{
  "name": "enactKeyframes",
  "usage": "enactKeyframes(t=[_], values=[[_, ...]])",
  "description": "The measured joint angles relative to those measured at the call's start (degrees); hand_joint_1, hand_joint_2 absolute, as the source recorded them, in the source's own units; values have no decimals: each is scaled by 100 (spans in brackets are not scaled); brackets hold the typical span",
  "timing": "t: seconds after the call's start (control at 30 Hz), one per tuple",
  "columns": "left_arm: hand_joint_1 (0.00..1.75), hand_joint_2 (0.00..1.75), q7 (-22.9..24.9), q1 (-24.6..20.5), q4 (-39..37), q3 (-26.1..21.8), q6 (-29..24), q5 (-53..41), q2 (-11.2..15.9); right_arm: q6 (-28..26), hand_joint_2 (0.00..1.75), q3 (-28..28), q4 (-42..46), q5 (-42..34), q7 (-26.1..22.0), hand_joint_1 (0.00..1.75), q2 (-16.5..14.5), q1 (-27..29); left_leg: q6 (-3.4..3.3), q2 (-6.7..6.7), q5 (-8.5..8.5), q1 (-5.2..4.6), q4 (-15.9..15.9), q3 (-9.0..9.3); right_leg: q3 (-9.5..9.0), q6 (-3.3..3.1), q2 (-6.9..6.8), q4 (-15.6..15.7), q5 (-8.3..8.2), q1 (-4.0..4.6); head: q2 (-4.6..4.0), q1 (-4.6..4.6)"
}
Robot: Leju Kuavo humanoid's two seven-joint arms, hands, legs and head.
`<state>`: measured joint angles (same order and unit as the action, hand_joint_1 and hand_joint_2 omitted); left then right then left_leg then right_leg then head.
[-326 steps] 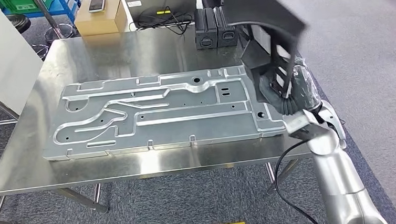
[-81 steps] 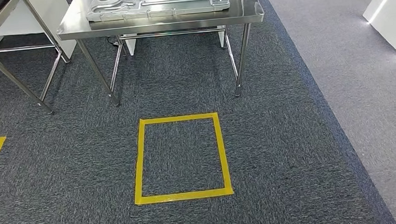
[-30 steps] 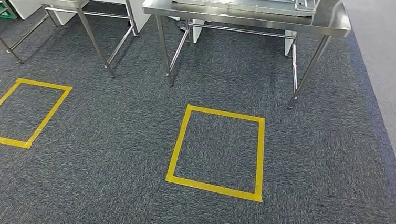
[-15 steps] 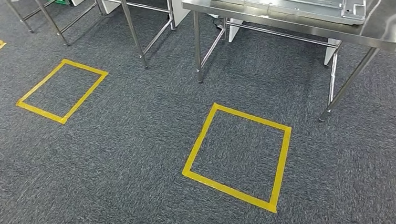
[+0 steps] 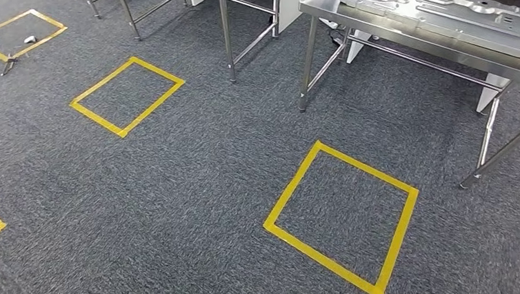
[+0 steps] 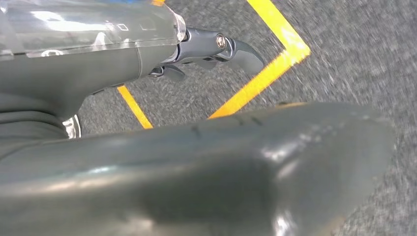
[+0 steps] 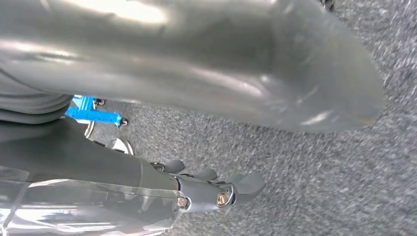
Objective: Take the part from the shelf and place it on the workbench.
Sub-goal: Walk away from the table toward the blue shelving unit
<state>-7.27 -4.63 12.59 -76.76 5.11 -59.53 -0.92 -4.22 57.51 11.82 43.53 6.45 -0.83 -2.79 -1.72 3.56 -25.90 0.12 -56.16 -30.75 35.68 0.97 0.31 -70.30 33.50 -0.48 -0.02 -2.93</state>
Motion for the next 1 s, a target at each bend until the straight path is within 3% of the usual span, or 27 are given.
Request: enactKeyframes(t=[0.07,0.13,0.2,0.23,0.3,0.37,0.43,0.47,0.53,0.6,0.67,0.73,0.8,0.87,0.93,0.97,1.0], values=[[0,0,-5,-1,0,0,-1,-14,0,31,0,-1,0,42,16,0,0,1,27,156,-15,-6,-38,-6,-348,-30,230,826,-425,-14,0,0],[0,0,-10,2,0,0,-11,-22,6,57,0,-4,0,83,25,0,-2,1,84,290,-17,-9,-67,-43,-527,-51,404,1260,-559,-18,0,0],[0,0,-13,29,0,-2,-39,-4,19,88,0,-15,0,138,25,0,-5,-11,161,418,2,-2,-60,-84,-541,-90,324,1303,-554,-9,0,0],[0,0,-10,51,0,-5,-60,14,26,116,0,-25,0,171,24,0,-12,-20,188,408,-8,4,-76,-102,-552,-126,249,1331,-570,-14,0,0],[0,0,0,72,1,-17,-102,50,38,184,0,-48,0,236,22,0,-27,-28,228,147,-197,-4,-347,-241,-569,-213,94,1402,-606,-31,0,-2],[0,0,8,53,3,-25,-140,65,51,245,0,-62,0,280,22,0,-38,-19,262,-190,-600,6,-1075,-585,-569,-261,-80,1424,-609,-17,0,-3],[0,0,21,41,6,-26,-161,59,60,273,0,-76,0,299,35,0,-48,-16,310,-287,-831,34,-1704,-876,-565,-263,-259,1421,-596,-4,0,-3],[0,0,33,47,7,-26,-163,47,61,274,0,-84,0,303,49,0,-57,-20,329,-308,-778,48,-1716,-869,-568,-255,-337,1418,-589,-3,0,-3],[0,0,53,53,8,-26,-164,19,75,270,0,-94,0,305,85,0,-86,-36,346,-422,-417,70,-1063,-504,-590,-225,-483,1402,-562,-6,0,-4],[0,0,60,32,11,-26,-162,-13,96,264,0,-97,0,305,123,0,-118,-50,308,-627,-147,55,-297,-88,-619,-171,-606,1372,-519,14,0,-4],[0,0,60,21,16,-25,-153,-55,115,258,0,-99,0,305,157,0,-139,-70,244,-680,-115,25,-65,19,-645,-110,-698,1357,-492,34,0,-3],[0,0,60,32,18,-21,-137,-100,133,254,0,-102,0,304,175,0,-163,-104,176,-561,-92,29,-40,14,-677,-48,-753,1352,-469,19,0,-2],[0,0,58,29,21,-16,-118,-136,146,252,0,-103,0,294,177,0,-193,-112,99,-450,-50,51,3,31,-599,11,-531,1123,-283,-12,0,-3],[0,0,55,6,23,-11,-102,-158,154,251,0,-103,-1,276,175,0,-221,-90,56,-334,-21,54,15,23,-274,42,-185,428,106,-34,0,-3],[0,0,55,-4,25,-2,-97,-165,158,250,0,-103,-2,266,175,0,-237,-68,46,-189,-15,43,10,8,99,49,-60,-294,354,-37,0,-2],[0,0,55,-2,26,3,-96,-165,161,250,0,-103,-2,263,175,0,-241,-59,45,-109,-15,39,6,11,170,43,-45,-391,307,-36,0,-2],[0,0,55,1,26,9,-95,-165,163,250,0,-103,-2,261,175,0,-243,-54,48,-25,-16,38,3,19,125,30,-28,-241,140,-37,0,-2]])
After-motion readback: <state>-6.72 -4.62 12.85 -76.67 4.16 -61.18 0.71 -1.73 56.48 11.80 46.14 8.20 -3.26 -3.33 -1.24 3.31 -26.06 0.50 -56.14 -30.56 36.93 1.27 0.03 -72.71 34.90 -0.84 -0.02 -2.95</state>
